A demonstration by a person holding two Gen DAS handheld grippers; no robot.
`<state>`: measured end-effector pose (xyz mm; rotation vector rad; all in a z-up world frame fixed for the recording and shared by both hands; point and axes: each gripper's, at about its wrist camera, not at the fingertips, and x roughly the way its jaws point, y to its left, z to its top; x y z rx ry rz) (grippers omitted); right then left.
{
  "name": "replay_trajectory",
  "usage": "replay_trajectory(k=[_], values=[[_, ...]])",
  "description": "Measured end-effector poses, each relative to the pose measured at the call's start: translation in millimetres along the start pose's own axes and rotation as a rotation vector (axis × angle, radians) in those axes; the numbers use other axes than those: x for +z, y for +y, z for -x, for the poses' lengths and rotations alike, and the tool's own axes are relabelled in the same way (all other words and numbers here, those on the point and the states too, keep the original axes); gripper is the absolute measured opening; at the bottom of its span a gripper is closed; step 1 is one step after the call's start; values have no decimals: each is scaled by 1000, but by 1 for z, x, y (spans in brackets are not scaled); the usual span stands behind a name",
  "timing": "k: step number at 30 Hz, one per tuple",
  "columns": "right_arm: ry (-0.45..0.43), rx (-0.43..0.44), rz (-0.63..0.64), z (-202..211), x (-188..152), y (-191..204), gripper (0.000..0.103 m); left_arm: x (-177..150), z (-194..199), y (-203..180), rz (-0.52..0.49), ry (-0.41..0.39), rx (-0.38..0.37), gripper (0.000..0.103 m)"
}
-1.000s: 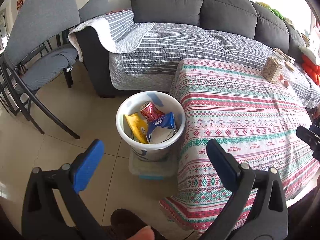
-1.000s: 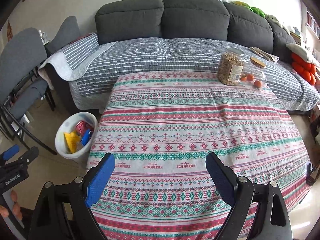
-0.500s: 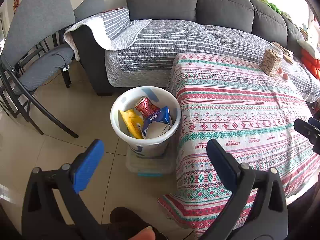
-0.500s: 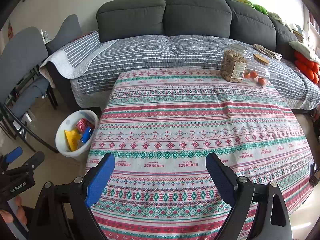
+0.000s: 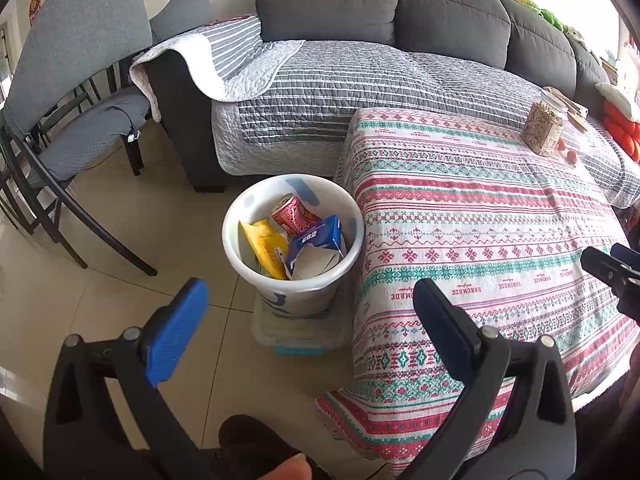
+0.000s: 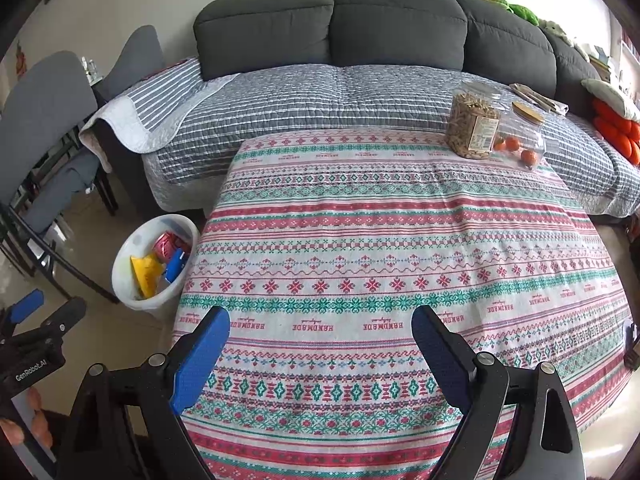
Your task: Collect trash
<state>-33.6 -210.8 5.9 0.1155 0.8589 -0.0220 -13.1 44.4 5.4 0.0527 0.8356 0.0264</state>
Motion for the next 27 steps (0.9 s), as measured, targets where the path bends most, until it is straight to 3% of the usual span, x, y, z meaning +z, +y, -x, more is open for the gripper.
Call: replay_trajectory(k=[27], values=[[21,12,2,-14,-1,-3,94,2,-5,-3,-4,9,10,102]])
